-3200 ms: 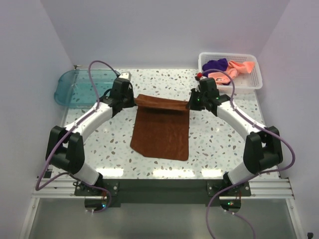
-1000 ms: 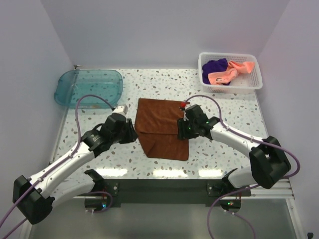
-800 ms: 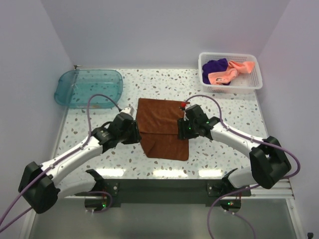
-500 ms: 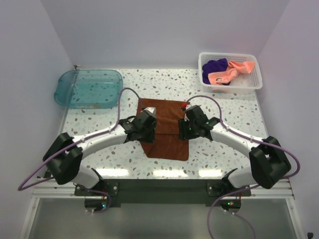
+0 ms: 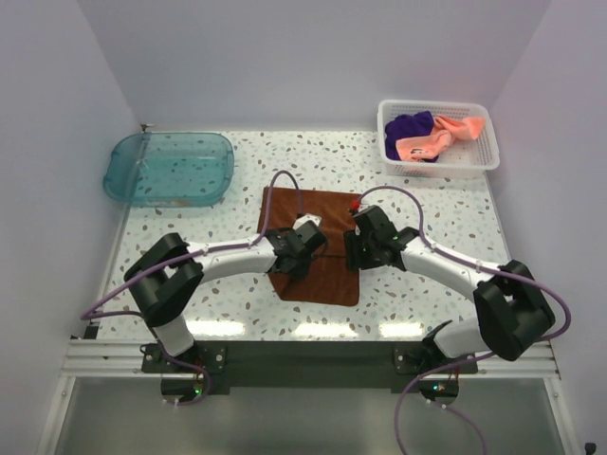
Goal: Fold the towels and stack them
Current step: Fold the towel
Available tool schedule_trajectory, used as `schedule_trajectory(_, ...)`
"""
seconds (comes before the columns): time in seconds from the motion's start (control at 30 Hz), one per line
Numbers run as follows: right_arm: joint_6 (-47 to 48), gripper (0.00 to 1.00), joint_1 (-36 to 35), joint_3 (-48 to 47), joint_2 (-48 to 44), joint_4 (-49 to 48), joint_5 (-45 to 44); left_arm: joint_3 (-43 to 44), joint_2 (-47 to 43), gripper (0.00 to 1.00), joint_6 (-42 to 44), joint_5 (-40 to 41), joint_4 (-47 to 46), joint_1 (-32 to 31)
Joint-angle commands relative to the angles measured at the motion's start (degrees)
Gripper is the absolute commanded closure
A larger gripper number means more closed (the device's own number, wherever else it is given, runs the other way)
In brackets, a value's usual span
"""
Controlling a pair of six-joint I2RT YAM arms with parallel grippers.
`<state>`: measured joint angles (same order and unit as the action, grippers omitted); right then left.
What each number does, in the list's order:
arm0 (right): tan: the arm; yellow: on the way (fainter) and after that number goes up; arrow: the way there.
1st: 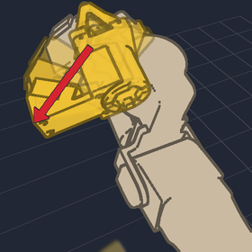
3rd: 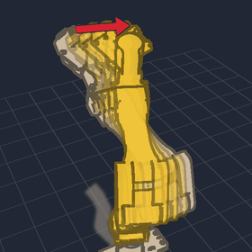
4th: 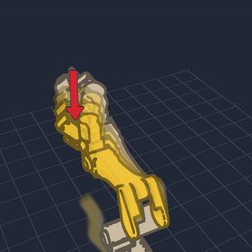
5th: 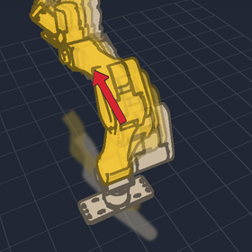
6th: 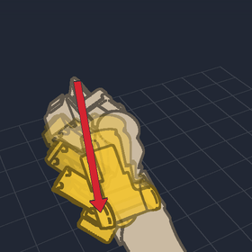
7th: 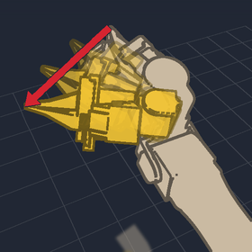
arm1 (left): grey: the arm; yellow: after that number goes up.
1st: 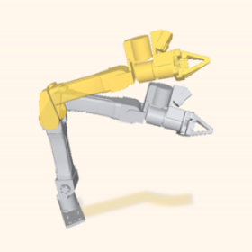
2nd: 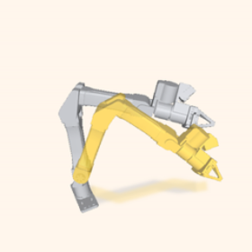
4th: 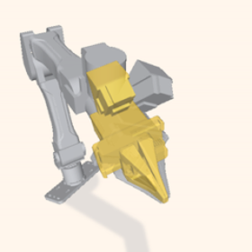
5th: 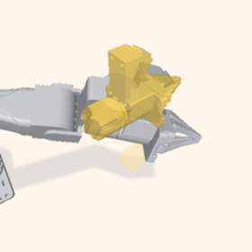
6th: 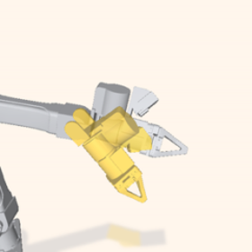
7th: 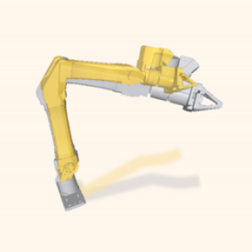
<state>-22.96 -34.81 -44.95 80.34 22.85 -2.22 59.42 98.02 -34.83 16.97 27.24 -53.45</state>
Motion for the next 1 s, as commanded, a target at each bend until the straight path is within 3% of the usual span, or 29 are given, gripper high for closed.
schedule_trajectory(0.0,-0.86,0.5,0.27,0.48,-2.55,-0.79,-1.65,2.72,0.51,0.58,0.99,5.79,1.41,-0.51)
schedule_trajectory(0.27,-0.86,0.5,0.27,1.09,-3.25,-1.14,-1.74,1.75,0.16,0.77,0.38,7.37,2.02,-0.69)
schedule_trajectory(0.57,-0.86,0.5,0.27,1.18,-3.52,-1.14,-1.82,0.44,-0.37,0.73,-0.33,5.62,0.97,-0.95)
schedule_trajectory(0.67,-0.94,0.5,0.27,1.35,-3.78,-1.23,-1.82,0.17,-0.11,0.79,-0.5,5.53,1.06,-0.95)
schedule_trajectory(0.8,-0.94,0.5,0.27,1.44,-3.96,-1.14,-2.0,-0.53,-0.81,0.99,-1.29,6.4,1.67,-0.95)
schedule_trajectory(0.97,-1.03,0.5,0.27,1.44,-4.31,-1.32,-1.82,-2.19,-4.23,1.0,-4.44,9.83,6.84,-0.95)
